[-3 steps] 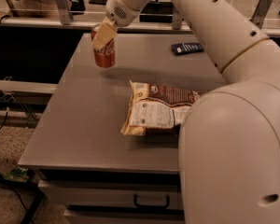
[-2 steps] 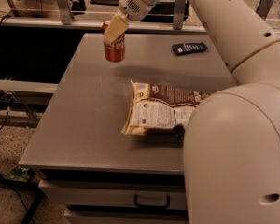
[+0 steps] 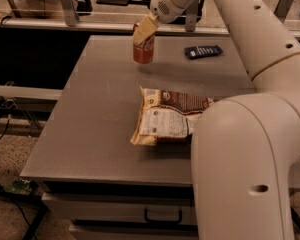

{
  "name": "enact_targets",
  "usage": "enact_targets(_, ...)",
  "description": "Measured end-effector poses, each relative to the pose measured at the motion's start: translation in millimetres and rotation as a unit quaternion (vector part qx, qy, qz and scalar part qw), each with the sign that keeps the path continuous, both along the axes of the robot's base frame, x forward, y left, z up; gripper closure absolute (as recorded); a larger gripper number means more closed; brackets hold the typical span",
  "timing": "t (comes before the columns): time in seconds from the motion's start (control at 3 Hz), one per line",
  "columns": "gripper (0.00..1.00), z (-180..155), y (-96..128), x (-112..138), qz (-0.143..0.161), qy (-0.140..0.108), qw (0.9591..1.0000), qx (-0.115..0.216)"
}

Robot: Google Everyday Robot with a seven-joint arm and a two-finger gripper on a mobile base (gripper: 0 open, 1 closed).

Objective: Move coke can near rxbar blueberry

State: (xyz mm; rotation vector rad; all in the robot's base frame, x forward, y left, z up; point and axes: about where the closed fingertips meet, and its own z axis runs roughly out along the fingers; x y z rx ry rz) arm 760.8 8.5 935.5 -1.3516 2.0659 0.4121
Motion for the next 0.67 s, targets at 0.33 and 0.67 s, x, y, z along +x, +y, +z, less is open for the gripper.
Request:
enact_targets(0.33,1.00,-13,-19,20,-0.030,0.008,0.9995,-0.005)
enact_targets(0.67,1.00,-16,-54,37,-0.078,0.004,0.9968,-0.015)
